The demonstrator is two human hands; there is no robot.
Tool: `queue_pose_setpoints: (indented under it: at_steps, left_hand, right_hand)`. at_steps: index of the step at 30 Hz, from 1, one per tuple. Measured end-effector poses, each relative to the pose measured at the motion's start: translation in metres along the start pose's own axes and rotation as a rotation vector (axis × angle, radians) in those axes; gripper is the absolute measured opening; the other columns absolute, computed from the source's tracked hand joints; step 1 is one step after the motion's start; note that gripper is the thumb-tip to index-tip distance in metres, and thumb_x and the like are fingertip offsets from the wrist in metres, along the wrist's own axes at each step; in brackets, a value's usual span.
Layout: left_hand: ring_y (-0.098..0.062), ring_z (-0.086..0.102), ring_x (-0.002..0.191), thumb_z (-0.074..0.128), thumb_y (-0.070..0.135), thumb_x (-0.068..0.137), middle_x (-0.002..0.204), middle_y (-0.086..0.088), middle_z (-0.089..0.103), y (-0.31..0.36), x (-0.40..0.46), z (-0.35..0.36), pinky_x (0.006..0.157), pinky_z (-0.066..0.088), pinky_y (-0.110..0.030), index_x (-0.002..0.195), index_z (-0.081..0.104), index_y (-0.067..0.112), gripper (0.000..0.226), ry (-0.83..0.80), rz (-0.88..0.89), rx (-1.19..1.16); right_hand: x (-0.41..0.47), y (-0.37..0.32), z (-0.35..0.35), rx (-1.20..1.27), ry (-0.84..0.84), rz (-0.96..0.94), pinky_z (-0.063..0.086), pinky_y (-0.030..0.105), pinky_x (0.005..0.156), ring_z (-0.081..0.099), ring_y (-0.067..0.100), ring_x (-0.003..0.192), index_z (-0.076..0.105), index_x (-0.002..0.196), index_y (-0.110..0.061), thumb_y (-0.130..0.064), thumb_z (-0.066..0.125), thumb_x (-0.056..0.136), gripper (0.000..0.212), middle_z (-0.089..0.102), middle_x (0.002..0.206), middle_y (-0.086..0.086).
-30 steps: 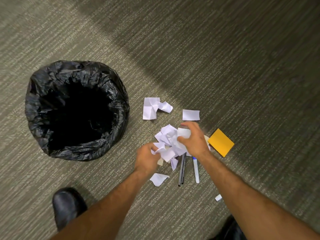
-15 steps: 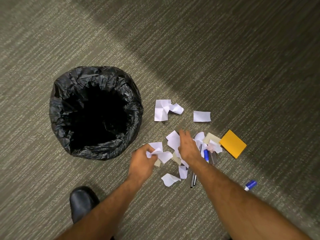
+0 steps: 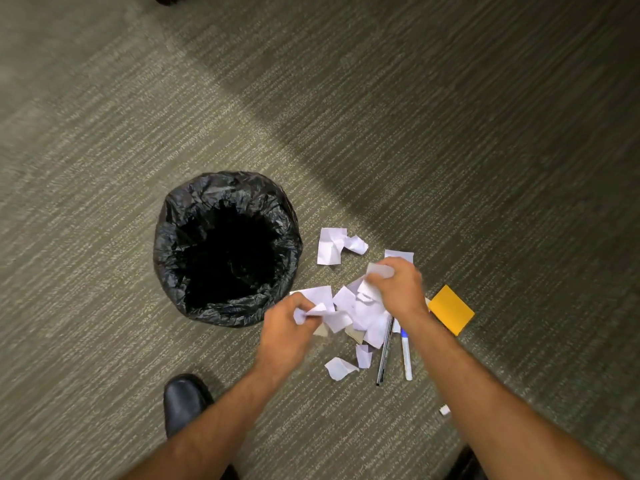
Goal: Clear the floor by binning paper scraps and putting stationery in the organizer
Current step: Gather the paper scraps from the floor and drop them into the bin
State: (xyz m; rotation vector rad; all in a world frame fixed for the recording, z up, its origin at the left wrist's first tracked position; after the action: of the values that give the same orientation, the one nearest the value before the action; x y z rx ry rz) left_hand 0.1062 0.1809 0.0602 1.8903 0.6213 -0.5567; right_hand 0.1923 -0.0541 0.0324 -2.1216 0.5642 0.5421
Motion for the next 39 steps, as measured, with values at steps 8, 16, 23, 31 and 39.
queue_pose_setpoints:
  at_steps: [8,16,23,31,39]
  left_hand:
    - [-0.002,0.055,0.065,0.073,0.012,0.086,0.078,0.004,0.067,0.054,0.018,-0.130,0.055,0.038,-0.009,0.075,0.065,0.018,0.015,0.298,0.090,-0.033]
    - [-0.013,0.060,0.074,0.072,0.012,0.087,0.085,0.006,0.068,0.024,0.041,-0.193,0.061,0.041,-0.020,0.088,0.069,0.021,0.010,0.383,0.042,0.036]
    - [-0.007,0.054,0.054,0.069,0.014,0.091,0.077,0.000,0.071,-0.009,0.046,-0.185,0.048,0.047,-0.031,0.117,0.067,0.029,0.029,0.239,-0.013,0.107]
    - [-0.006,0.054,0.059,0.060,0.007,0.097,0.092,0.008,0.069,0.052,0.014,-0.164,0.054,0.045,-0.022,0.109,0.066,0.022,0.020,0.426,0.272,0.039]
    - [-0.004,0.058,0.072,0.062,-0.001,0.093,0.090,0.010,0.067,0.085,0.007,-0.013,0.064,0.048,-0.020,0.099,0.070,0.014,0.017,0.157,0.599,0.086]
  right_hand:
    - [-0.020,-0.125,0.042,0.402,-0.043,0.000,0.045,0.027,0.058,0.057,0.016,0.066,0.068,0.081,-0.010,-0.015,0.077,0.077,0.010,0.066,0.080,0.007]
    - [-0.041,-0.166,0.129,0.376,-0.162,-0.065,0.045,0.030,0.060,0.056,0.015,0.066,0.063,0.076,-0.015,-0.019,0.069,0.076,0.007,0.062,0.074,0.002]
    - [-0.048,-0.153,0.165,0.299,-0.330,-0.123,0.050,0.031,0.094,0.060,0.010,0.106,0.050,0.140,-0.026,-0.021,0.065,0.091,0.051,0.057,0.129,-0.008]
    - [-0.036,-0.088,0.066,0.304,0.047,-0.120,0.052,0.032,0.069,0.059,0.010,0.075,0.064,0.113,-0.027,-0.021,0.058,0.095,0.020,0.067,0.102,-0.007]
    - [0.002,0.044,-0.012,-0.050,0.155,-0.029,0.051,0.037,0.080,0.065,0.030,0.094,0.069,0.107,-0.011,-0.008,0.059,0.090,0.020,0.071,0.100,0.010]
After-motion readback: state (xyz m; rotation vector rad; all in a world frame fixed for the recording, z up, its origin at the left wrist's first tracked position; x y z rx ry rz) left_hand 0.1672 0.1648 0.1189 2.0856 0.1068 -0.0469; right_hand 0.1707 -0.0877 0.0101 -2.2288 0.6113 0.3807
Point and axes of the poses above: each hand's wrist, its own x-axis towards the middle knuckle, its own z-axis out of the palm, y = z × x, the point moved 9 cm from there along x, towards the middle knuckle
